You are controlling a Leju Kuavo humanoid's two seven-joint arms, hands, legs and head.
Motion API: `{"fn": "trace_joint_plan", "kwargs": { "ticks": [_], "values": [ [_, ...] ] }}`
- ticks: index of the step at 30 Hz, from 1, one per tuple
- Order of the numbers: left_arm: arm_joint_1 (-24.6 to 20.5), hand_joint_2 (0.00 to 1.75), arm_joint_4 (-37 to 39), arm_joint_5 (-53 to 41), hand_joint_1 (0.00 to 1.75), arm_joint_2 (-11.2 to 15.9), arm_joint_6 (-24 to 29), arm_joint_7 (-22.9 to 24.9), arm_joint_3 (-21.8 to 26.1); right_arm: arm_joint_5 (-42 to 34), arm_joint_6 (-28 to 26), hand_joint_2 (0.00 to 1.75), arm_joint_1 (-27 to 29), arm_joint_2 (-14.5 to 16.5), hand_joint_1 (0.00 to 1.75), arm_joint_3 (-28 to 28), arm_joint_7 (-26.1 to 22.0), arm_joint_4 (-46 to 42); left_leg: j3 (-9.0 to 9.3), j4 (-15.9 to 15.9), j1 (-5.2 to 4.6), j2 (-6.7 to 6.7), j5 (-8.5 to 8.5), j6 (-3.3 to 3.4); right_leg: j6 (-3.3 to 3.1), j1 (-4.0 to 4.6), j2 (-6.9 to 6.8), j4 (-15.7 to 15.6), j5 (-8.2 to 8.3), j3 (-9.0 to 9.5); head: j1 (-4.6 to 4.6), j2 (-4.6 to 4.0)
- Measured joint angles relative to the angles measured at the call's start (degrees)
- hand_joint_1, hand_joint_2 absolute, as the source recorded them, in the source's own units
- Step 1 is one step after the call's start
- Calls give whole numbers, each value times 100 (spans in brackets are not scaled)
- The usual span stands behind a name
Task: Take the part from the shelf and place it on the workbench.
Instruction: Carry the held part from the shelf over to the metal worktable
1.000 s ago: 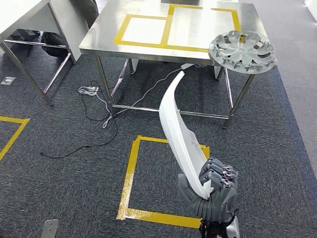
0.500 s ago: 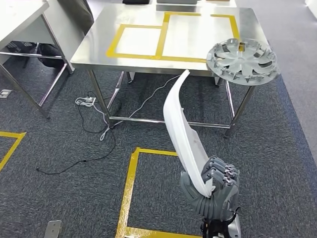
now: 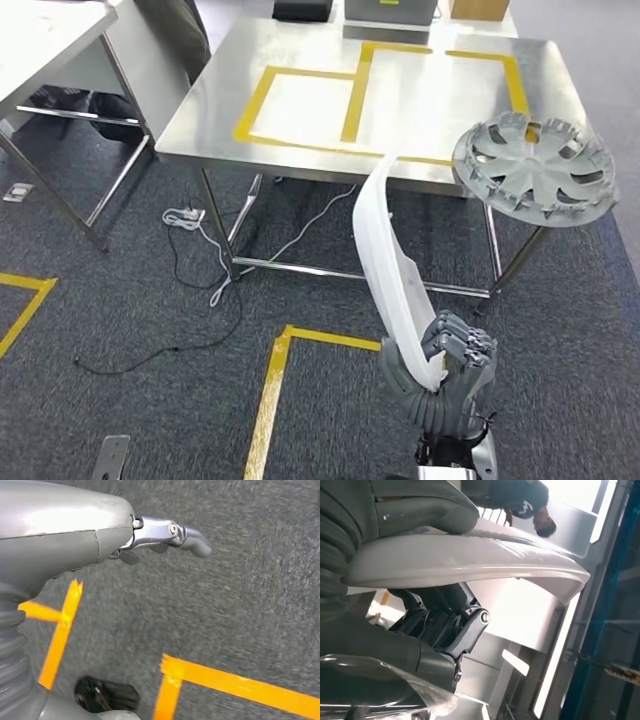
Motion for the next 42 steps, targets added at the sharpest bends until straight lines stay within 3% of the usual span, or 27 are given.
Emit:
{"fn": "trace_joint_plan", "kwargs": {
  "ticks": [2,4,5,7,9,10,11,14,15,16,18,20,21,23,25,26,27,29,30,31,33,35,36,38,39,40,42],
  "values": [
    [-68,175,-3,-9,0,-7,-5,9,-9,-23,44,175,-89,-2,175,-20,19,6,30,270,19,-4,123,-79,-59,13,15,14,-137,208,5,1],
    [-154,175,-4,-15,0,-23,-9,9,-25,-33,63,175,-165,1,175,-28,21,4,-402,1087,22,11,454,-132,-119,-23,3,-86,-306,482,1,2],
    [-174,175,-5,-17,0,-29,-10,9,-36,-38,72,175,-178,2,175,-30,22,7,-725,1512,25,20,486,-156,-140,-46,1,-147,-390,643,-14,2],
    [-155,175,-5,-22,0,-27,-12,13,-52,-51,98,175,-189,2,175,-36,33,14,-1330,1966,34,27,123,-189,-158,-70,20,-264,-582,973,-26,2],
    [-124,175,-5,-48,0,-9,-13,19,-61,-77,144,175,-214,2,175,-46,57,30,-1802,1933,40,29,-386,-216,-132,-99,59,-366,-800,1337,-27,2],
    [-115,175,-5,-65,0,-3,-14,23,-69,-98,170,175,-235,2,175,-55,72,42,-1987,1772,40,31,-445,-224,-109,-117,72,-411,-921,1529,-29,2],
    [-106,175,-5,-77,0,3,-16,28,-80,-118,193,175,-259,2,175,-64,82,55,-2127,1517,40,36,-238,-228,-84,-134,78,-451,-1043,1713,-28,2],
    [-21,175,-2,-85,0,24,-23,48,-102,-158,227,175,-307,-2,175,-99,102,116,-2356,622,18,88,1411,-191,17,-139,116,-564,-1453,2184,-44,-1],
    [-7,175,-1,-86,0,27,-26,54,-104,-162,229,175,-319,-3,175,-110,108,132,-2358,510,8,97,1675,-162,68,-133,127,-602,-1542,2342,-51,0],
    [-22,175,-2,-86,0,27,-29,59,-106,-161,230,175,-344,-3,175,-119,110,140,-2322,528,0,94,1609,-129,121,-130,134,-587,-1540,2422,-49,0],
    [-85,175,-4,-87,0,9,-32,59,-112,-159,236,175,-413,-2,175,-131,108,135,-2128,501,26,59,1415,-38,200,-131,111,-152,-1277,2298,-38,2],
    [-121,175,-5,-91,0,4,-32,56,-120,-183,267,175,-463,-3,175,-141,109,141,-1850,399,46,37,1277,30,222,-126,61,695,-1066,1715,-14,2],
    [-122,175,-5,-96,0,5,-32,57,-125,-206,290,175,-470,-3,175,-154,113,148,-1693,345,39,35,1187,49,220,-122,31,1037,-1147,1387,1,1],
    [-122,175,-5,-114,0,6,-33,70,-136,-264,347,175,-494,-5,175,-190,129,166,-1364,242,31,24,1004,64,218,-116,11,1296,-1644,823,12,1],
    [-125,175,-5,-131,0,3,-39,98,-144,-314,400,175,-553,-7,175,-231,145,190,-1010,158,22,-1,791,65,190,-100,10,1097,-2012,420,36,2],
    [-127,175,-4,-140,0,3,-43,111,-148,-334,425,175,-586,-7,175,-253,151,204,-829,129,11,-12,671,62,154,-88,11,868,-1916,262,48,2],
    [-121,175,-4,-151,0,1,-46,124,-150,-351,448,175,-613,-11,175,-280,160,222,-679,102,2,-17,535,58,103,-68,15,565,-1482,128,56,2],
    [-127,175,4,-172,0,-4,-54,148,-156,-384,499,175,-645,-32,175,-335,183,284,-442,144,-21,-32,277,19,-2,-16,35,125,-388,-11,27,0],
    [-140,175,6,-183,0,-5,-56,163,-161,-402,525,175,-666,-43,175,-362,199,310,-379,162,-19,-42,172,-15,-47,11,44,50,-30,-24,5,0],
    [-171,175,8,-194,0,-7,-57,178,-171,-426,556,175,-704,-50,175,-388,215,330,-343,208,-16,-52,133,-57,-83,33,48,70,47,-7,-12,-1],
    [-239,175,4,-225,0,-10,-58,199,-211,-468,620,175,-812,-50,175,-437,237,335,-501,496,-8,-52,282,-139,-140,25,39,45,-44,88,-13,-1],
    [-286,175,2,-250,0,-21,-58,212,-255,-500,689,175,-902,-50,175,-475,251,352,-921,1165,-7,-22,486,-204,-198,-11,19,-96,-90,251,-25,-1],
    [-293,175,2,-259,0,-20,-58,223,-269,-512,724,175,-936,-50,175,-491,257,369,-1162,1492,3,-5,428,-230,-220,-21,13,-159,-120,338,-32,-1],
    [-297,175,2,-277,0,-8,-58,248,-287,-528,785,175,-1015,-50,175,-526,273,408,-1566,1854,25,10,29,-277,-235,-31,22,-217,-206,485,-37,-1],
    [-299,175,2,-287,0,-2,-60,256,-294,-529,808,175,-1049,-50,175,-541,277,427,-1690,1868,35,14,-122,-292,-224,-34,30,-223,-259,549,-40,-1],
    [-303,175,2,-294,0,1,-62,260,-299,-529,822,175,-1075,-50,175,-554,281,444,-1749,1764,42,18,-117,-297,-209,-37,36,-222,-311,614,-39,-1],
    [-309,175,2,-299,0,3,-67,261,-313,-529,833,175,-1111,-50,175,-570,284,477,-1683,1186,50,24,427,-284,-176,-37,40,-221,-403,745,-38,-1]
  ]
}}
